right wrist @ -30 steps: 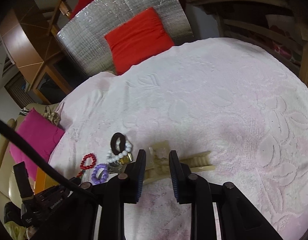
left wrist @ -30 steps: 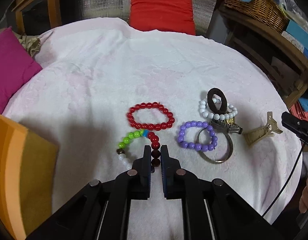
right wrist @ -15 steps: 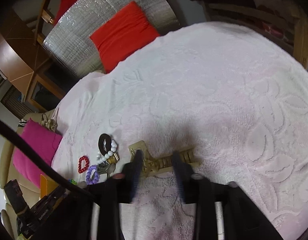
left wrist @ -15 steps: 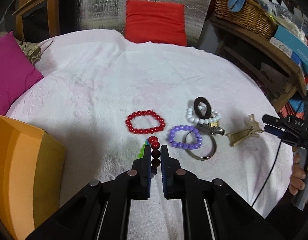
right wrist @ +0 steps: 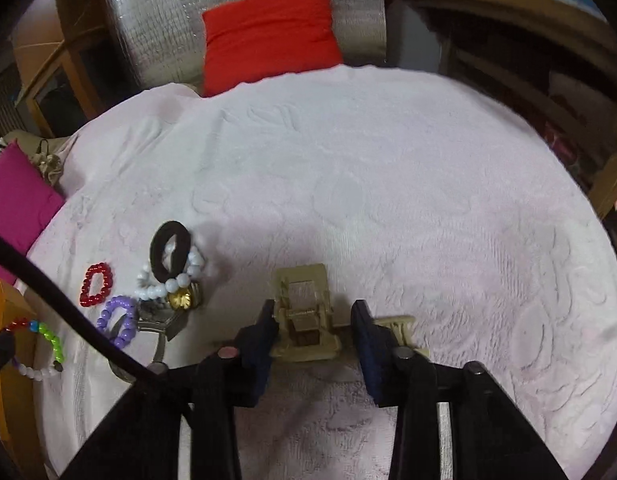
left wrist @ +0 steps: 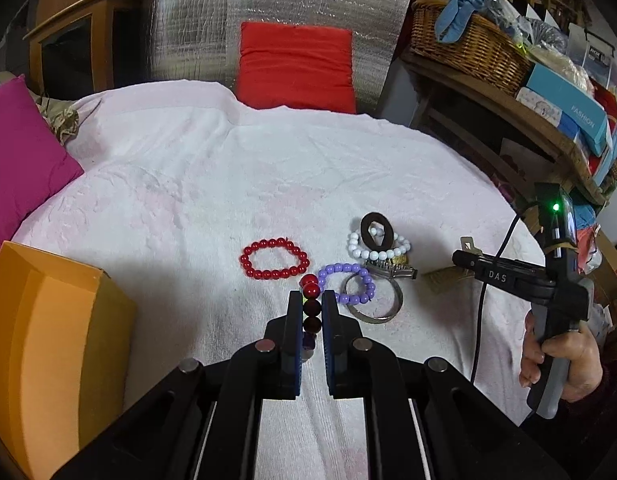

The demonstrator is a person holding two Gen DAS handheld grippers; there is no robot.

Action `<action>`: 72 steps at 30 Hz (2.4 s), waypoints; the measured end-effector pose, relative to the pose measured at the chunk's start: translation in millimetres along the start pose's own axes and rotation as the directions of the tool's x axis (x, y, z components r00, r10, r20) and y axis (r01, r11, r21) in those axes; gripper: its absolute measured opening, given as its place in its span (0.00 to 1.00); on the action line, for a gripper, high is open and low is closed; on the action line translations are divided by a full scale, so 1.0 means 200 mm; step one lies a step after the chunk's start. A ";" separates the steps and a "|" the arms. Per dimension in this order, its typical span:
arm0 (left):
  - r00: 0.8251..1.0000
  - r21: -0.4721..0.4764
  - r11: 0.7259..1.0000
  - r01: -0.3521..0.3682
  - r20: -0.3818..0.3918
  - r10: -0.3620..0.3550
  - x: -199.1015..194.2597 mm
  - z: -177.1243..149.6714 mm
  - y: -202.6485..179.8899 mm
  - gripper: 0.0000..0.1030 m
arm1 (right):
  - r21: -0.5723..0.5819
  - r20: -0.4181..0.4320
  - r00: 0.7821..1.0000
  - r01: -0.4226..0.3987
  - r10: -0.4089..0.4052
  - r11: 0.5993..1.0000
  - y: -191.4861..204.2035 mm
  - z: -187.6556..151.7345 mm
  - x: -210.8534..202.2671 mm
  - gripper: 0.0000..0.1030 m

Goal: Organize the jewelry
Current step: 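Carry the bracelet with the left tool into the orange box while the right tool drops the clip there, then move both open tools back over the remaining jewelry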

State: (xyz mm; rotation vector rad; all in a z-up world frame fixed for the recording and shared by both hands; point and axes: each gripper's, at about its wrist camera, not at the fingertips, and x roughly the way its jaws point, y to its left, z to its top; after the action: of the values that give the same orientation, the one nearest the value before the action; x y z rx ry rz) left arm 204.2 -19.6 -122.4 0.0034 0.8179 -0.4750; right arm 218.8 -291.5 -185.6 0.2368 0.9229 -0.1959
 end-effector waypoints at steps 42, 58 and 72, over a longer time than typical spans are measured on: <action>0.881 -0.305 0.833 -0.462 -0.263 0.393 -0.56 -0.86 1.02 0.28 | -0.338 -0.326 0.856 -0.502 0.401 0.796 2.10 -0.35 -0.09 0.36; 0.877 -0.202 0.856 -0.476 -0.035 0.479 -0.73 -0.41 0.59 0.71 | -0.232 -0.029 0.837 -0.537 0.546 0.811 1.08 -0.04 -0.55 0.56; 0.910 -0.048 0.909 -0.414 -0.008 0.414 -0.03 -0.04 0.00 0.72 | 0.138 -0.040 0.868 -0.486 0.495 0.863 0.05 0.03 -0.24 0.44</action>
State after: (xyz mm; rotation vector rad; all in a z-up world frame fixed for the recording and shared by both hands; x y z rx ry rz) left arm 195.7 -15.6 -123.6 0.1301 0.7995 -0.0524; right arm 198.1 -281.4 -142.6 0.5904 0.8959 0.2332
